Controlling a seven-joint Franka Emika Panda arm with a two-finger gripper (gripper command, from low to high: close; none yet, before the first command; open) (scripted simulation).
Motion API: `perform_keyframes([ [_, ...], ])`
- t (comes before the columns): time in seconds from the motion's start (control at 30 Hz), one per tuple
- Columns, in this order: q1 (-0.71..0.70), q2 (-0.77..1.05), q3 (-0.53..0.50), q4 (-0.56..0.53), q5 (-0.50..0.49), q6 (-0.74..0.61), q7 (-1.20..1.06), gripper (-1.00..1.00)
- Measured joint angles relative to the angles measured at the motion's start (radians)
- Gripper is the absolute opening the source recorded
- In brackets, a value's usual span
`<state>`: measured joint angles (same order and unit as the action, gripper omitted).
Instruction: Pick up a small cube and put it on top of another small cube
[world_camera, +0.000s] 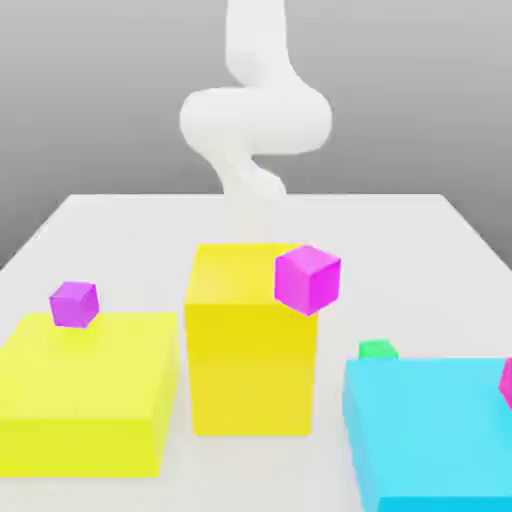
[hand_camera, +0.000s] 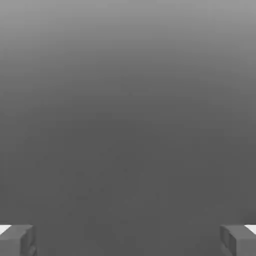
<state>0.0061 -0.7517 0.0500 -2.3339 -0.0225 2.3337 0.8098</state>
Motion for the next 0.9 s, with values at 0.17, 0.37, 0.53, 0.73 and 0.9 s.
perform_keyframes([
  [0.17, 0.050, 0.159, 0.115, -0.140, -0.006, 0.128, 0.044, 0.00],
  [0.37, 0.129, 0.338, 0.228, -0.323, 0.030, 0.285, 0.107, 0.00],
  [0.53, 0.215, 0.508, 0.313, -0.503, 0.099, 0.439, 0.184, 0.00],
  [0.73, 0.274, 0.747, 0.360, -0.645, 0.129, 0.647, 0.310, 0.00],
  [0.9, 0.506, 0.929, 0.085, -0.618, -0.027, 0.795, 0.422, 0.00],
])
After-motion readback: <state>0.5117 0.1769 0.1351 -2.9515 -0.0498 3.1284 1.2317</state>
